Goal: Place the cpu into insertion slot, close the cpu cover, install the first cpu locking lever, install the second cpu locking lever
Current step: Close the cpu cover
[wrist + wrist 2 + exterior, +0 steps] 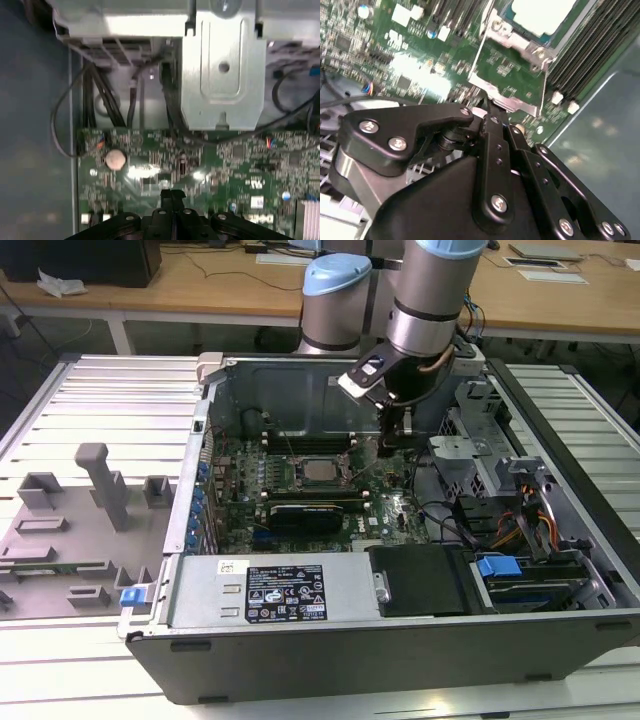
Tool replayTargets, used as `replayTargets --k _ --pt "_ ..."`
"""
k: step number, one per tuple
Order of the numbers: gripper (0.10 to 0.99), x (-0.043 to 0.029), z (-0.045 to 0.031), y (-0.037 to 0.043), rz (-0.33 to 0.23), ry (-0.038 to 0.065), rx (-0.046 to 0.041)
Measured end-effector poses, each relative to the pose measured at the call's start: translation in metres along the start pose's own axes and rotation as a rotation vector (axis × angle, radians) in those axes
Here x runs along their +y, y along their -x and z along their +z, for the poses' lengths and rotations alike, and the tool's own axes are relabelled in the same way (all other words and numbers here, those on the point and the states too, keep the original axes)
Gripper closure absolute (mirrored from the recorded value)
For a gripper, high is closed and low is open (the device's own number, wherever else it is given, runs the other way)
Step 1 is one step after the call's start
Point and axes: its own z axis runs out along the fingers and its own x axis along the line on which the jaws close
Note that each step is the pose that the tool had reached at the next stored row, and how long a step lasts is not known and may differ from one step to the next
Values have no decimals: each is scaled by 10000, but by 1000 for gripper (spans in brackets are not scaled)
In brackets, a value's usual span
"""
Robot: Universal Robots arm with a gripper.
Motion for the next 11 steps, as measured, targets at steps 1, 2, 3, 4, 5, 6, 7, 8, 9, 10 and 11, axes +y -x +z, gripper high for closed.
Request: replayTargets --k 1,2,3,4,5,6,7,8,9,10,11 --pt "980 4 2 0 -3 -369 3" --pt "980 7 3 0 -4 -710 6" --pt "980 7 3 0 -4 -780 5" --pt "980 7 3 0 -5 -805 7" --pt "980 -1 5 -1 -6 -805 9" --pt "980 -25 7 -1 -6 -799 9" --pt "980 -43 8 -1 -5 -793 7" --pt "980 -65 10 -1 -4 -782 8" --pt "980 -121 14 -1 -6 -747 7" --pt "980 -185 20 -2 -5 -703 7" --pt "980 -234 24 -2 -2 -666 6"
